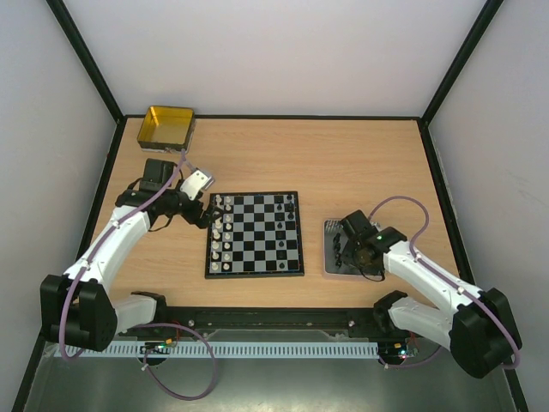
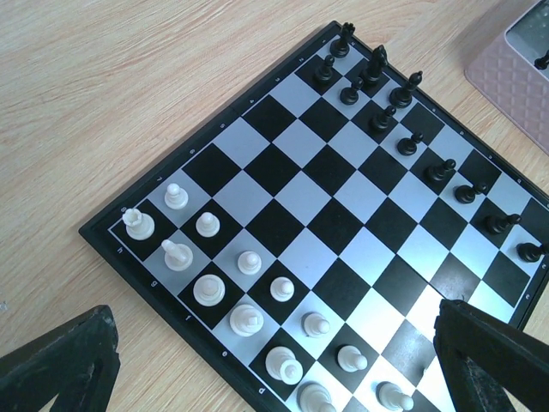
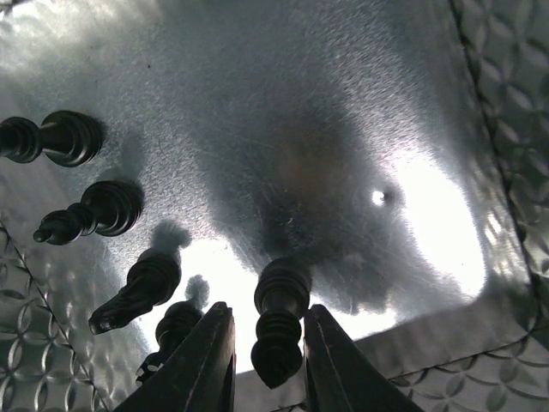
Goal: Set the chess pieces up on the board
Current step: Pick up the chess piece from the storage box.
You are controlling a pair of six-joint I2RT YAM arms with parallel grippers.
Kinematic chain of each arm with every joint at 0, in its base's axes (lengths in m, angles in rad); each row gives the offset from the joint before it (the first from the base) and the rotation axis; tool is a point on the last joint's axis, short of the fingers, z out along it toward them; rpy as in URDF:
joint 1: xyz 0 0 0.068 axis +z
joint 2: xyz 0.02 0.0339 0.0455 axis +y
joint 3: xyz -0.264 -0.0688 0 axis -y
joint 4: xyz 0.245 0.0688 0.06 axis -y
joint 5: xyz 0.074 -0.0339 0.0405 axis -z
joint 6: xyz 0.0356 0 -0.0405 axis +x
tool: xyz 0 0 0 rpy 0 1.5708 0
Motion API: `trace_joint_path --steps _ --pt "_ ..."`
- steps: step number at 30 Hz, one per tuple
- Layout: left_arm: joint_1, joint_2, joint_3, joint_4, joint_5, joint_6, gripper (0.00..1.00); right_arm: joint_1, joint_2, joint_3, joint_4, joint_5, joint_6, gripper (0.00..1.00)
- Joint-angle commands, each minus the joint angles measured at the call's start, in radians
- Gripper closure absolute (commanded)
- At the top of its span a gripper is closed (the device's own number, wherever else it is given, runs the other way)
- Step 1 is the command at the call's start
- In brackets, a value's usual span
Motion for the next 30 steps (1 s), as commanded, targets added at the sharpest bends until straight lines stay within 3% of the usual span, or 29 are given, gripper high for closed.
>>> trace_joint_path --steps 1,16,25,30 --pt "-0.004 0.006 0.007 -0.002 -0.005 -0.01 0.01 -0.005 0.036 0.0 0.035 -0.048 -0.029 0.79" --pt "-0.004 0.002 0.006 0.0 -0.006 -0.008 0.01 -0.008 0.038 0.01 0.014 -0.003 -0.013 0.95" --pt "-0.004 -0.003 0.004 -0.001 -0.003 -0.004 0.01 -0.008 0.054 0.23 -0.138 0.165 -0.067 0.98" --pt "-0.005 -0.009 0.005 0.001 -0.007 -0.003 0.01 -0.008 0.148 0.392 -0.187 0.224 -0.135 0.98"
